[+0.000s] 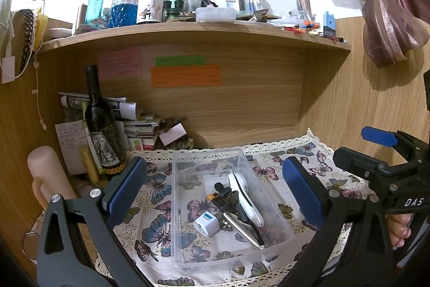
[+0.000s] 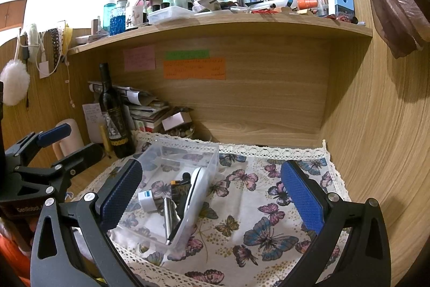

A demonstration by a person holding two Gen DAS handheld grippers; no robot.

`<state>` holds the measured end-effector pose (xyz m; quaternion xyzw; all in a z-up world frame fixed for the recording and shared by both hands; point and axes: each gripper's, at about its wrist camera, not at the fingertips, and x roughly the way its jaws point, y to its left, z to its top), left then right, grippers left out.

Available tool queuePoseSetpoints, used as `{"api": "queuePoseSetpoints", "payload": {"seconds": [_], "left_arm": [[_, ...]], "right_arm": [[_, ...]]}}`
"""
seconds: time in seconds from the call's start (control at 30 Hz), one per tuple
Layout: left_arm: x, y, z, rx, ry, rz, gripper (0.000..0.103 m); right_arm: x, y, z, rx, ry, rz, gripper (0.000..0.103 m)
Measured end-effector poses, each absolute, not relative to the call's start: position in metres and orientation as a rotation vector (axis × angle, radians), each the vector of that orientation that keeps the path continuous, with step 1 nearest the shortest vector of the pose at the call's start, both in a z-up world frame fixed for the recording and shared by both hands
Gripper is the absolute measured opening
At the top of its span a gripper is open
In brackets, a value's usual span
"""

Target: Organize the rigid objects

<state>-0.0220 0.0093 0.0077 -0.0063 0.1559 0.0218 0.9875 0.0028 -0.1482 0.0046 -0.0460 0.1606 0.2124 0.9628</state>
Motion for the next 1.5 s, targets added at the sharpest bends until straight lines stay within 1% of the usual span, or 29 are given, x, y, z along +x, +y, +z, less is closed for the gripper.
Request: {"api": "queuePoseSetpoints", "payload": {"seconds": [0.83, 1.5], "left_arm": [[-0.0221, 0.0129, 0.0075, -0.013, 0.311, 0.047, 0.103], [-0.0161, 0.0172, 0.0036, -0.048, 0.353, 0.029, 0.103]], "right_arm": [[0.0029, -0.1481, 0.0033, -0.102, 0.316, 0.421, 0.103], [0.0054, -0.1488, 0.0022, -0.104, 0.318, 0.409, 0.103]]}}
